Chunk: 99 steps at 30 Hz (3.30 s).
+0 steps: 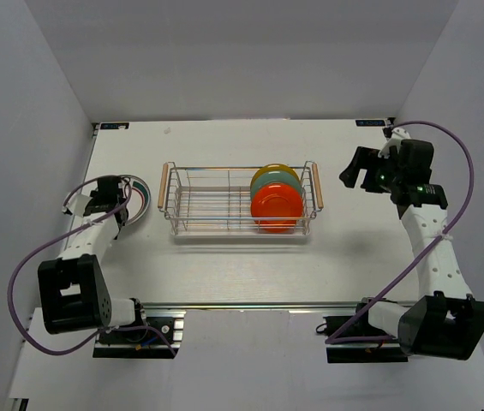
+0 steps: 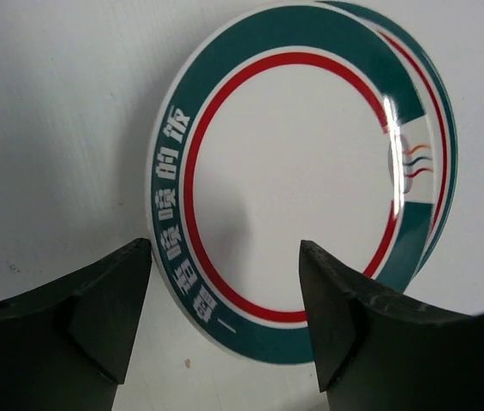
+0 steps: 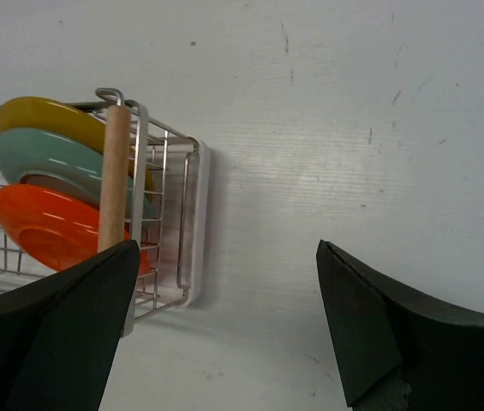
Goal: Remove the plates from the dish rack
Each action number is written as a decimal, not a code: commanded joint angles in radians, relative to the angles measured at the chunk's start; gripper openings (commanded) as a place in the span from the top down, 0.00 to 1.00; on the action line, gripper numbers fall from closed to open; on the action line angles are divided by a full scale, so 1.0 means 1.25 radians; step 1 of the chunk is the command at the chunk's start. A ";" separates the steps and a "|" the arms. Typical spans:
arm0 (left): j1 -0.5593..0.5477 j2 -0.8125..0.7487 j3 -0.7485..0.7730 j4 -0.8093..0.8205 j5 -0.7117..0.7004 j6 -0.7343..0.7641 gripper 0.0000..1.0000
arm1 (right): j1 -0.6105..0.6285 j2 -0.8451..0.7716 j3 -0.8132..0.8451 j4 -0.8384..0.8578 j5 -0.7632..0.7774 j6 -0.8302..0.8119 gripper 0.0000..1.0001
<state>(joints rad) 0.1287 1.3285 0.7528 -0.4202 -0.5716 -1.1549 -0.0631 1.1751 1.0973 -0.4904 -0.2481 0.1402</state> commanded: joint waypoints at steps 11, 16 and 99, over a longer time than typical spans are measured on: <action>0.003 -0.009 0.049 -0.012 0.013 0.034 0.02 | 0.006 0.084 0.192 0.060 -0.309 -0.252 0.11; 0.003 -0.065 0.090 -0.099 0.041 0.082 0.02 | 0.032 0.189 0.365 -0.027 -0.406 -0.415 0.11; -0.017 -0.432 0.146 0.000 0.441 0.534 0.02 | 0.432 0.474 0.454 -0.526 -0.203 -0.981 0.14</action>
<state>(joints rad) 0.1089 0.7895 0.9413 -0.4339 -0.0391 -0.4969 0.4671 1.7935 1.6402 -1.0798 -0.4404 -1.0523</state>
